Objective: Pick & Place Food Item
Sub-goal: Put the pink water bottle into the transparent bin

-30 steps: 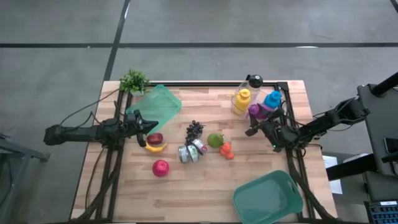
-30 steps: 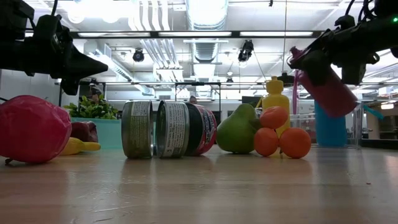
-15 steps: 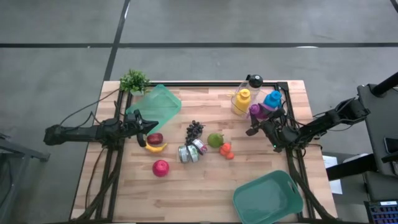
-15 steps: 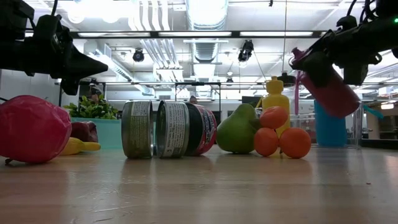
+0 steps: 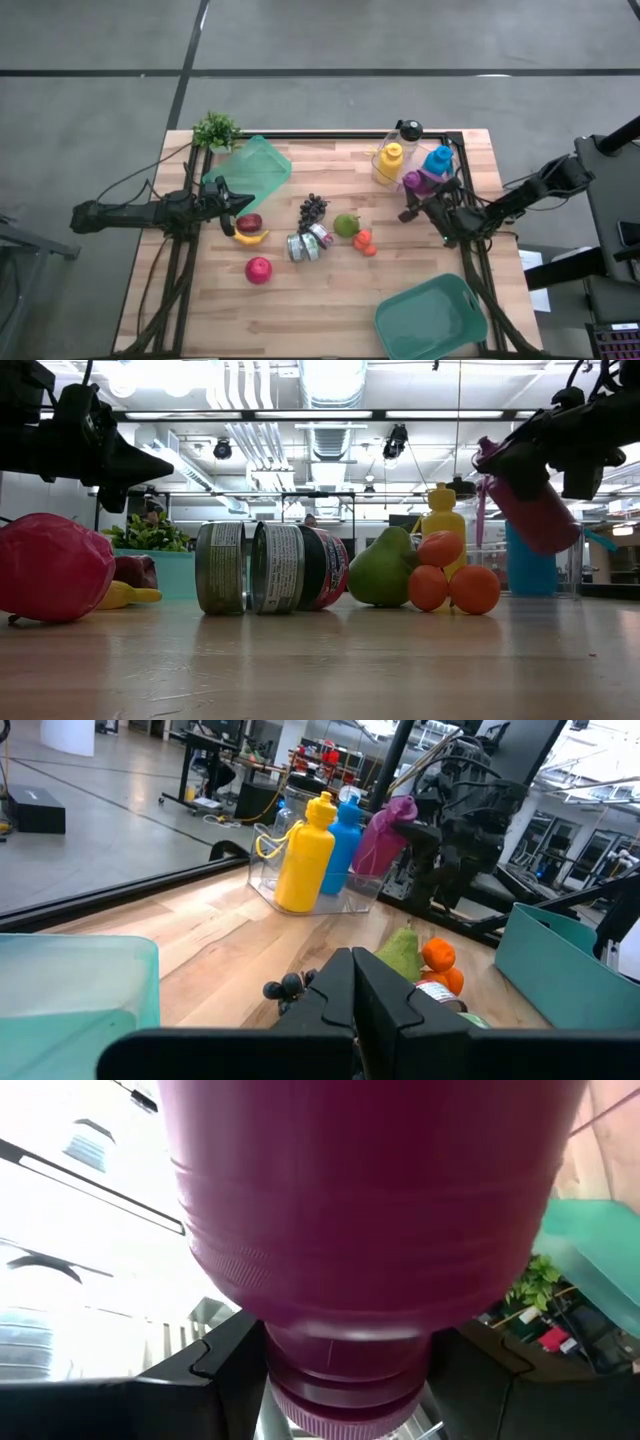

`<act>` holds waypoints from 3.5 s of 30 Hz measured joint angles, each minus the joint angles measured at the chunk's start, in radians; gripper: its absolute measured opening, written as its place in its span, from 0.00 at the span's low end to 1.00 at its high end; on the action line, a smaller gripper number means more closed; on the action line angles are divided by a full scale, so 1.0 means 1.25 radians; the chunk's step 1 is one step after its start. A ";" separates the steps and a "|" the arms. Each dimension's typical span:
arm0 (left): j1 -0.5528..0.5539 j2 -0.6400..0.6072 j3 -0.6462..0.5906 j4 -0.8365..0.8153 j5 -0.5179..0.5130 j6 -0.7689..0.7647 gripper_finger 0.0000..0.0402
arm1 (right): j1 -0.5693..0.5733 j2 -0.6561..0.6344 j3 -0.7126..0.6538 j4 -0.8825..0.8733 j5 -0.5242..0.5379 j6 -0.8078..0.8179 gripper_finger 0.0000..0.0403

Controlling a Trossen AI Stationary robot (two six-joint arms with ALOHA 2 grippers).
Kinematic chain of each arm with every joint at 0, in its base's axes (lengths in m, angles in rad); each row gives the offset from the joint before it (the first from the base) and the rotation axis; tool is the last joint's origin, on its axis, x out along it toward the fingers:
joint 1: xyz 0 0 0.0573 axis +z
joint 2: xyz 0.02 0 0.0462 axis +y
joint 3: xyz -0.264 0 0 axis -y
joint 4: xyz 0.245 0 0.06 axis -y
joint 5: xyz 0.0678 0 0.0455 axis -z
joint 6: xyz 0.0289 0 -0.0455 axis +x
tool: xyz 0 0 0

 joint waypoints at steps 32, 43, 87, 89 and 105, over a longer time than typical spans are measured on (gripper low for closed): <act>0.000 0.000 0.000 0.000 0.000 0.000 0.00 | 0.114 -0.153 -0.048 -0.002 0.099 -0.118 0.54; 0.000 0.000 0.000 0.000 0.000 0.000 0.00 | 0.113 -0.152 -0.056 -0.009 0.116 -0.108 0.54; 0.000 0.000 0.000 0.000 0.000 0.000 0.00 | 0.077 -0.157 -0.049 0.019 0.116 0.001 0.54; 0.000 0.000 0.000 0.000 0.000 0.000 0.00 | 0.087 -0.170 -0.049 0.019 0.116 -0.010 0.54; 0.000 0.000 0.000 0.000 0.000 0.000 0.00 | 0.134 -0.191 -0.049 0.018 0.116 -0.016 0.54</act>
